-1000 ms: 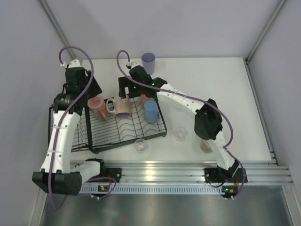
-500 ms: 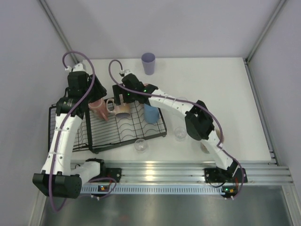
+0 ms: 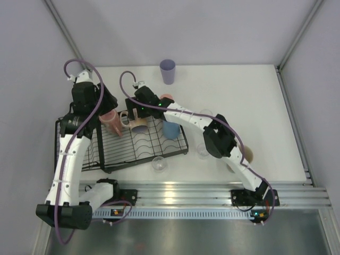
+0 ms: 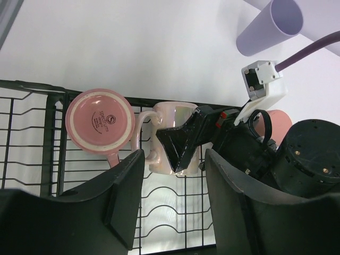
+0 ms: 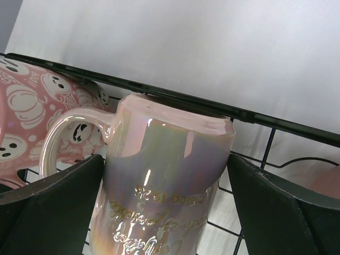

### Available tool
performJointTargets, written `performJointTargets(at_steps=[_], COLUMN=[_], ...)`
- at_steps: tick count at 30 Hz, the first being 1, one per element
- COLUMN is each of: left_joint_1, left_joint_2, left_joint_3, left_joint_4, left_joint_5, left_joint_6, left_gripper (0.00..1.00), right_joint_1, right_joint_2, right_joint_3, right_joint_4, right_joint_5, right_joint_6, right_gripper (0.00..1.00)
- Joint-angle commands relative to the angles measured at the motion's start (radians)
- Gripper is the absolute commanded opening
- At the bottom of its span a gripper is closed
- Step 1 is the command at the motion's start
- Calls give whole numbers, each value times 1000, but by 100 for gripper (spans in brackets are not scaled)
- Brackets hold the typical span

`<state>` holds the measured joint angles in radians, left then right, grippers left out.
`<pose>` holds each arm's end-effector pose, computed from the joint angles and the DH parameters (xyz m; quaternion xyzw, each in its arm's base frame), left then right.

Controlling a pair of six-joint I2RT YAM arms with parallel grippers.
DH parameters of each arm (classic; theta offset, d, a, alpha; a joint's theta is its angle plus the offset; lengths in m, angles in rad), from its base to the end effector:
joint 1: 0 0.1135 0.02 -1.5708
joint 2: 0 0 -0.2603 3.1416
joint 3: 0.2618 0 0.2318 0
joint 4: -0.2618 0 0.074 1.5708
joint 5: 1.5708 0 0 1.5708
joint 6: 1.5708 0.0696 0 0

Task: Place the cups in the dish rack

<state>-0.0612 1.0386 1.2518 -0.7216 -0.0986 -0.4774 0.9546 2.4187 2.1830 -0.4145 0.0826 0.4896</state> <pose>0.2192 -0.0066 0.3741 -0.2023 0.8374 -0.0937 0.4990 0.3289 0.4545 0.2050 -0.1884 0.8753 0.2656 0.3575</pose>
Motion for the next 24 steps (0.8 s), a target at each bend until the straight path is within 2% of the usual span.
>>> performJointTargets(at_steps=[1, 5, 8, 9, 12, 14, 15, 17, 20, 22, 24], left_joint_1=[4, 4, 4, 4, 4, 4, 4, 4, 4, 4, 4], left_joint_2=[-20, -20, -12, -11, -5, -5, -2, 12, 15, 9, 11], left_joint_3=[29, 24, 18, 15, -9, -40, -51, -67, -83, -88, -88], left_joint_4=[51, 51, 51, 50, 51, 51, 51, 50, 42, 40, 36], left_joint_5=[-23, -20, -13, -10, 17, 42, 74, 94, 94, 79, 65], left_joint_6=[-4, -9, -9, -9, -16, -24, -29, -27, -18, -17, -1], left_gripper=[55, 55, 55, 55, 55, 55, 55, 54, 54, 54, 54], right_joint_1=[27, 27, 26, 24, 21, 19, 18, 10, 7, 7, 7], right_joint_2=[32, 31, 19, 19, 11, -3, -10, -32, -61, -87, -102], right_joint_3=[60, 52, 29, 32, 28, 8, 1, -17, -32, -54, -72], right_joint_4=[-12, 8, 54, 54, 68, 83, 85, 85, 75, 66, 71], right_joint_5=[2, -13, -64, -72, -76, -107, -106, -103, -92, -87, -87], right_joint_6=[-6, -22, -28, -26, -40, -45, -45, -49, -66, -77, -97], right_gripper=[99, 93, 78, 65, 39, 30, 21, 16, 19, 8, 1])
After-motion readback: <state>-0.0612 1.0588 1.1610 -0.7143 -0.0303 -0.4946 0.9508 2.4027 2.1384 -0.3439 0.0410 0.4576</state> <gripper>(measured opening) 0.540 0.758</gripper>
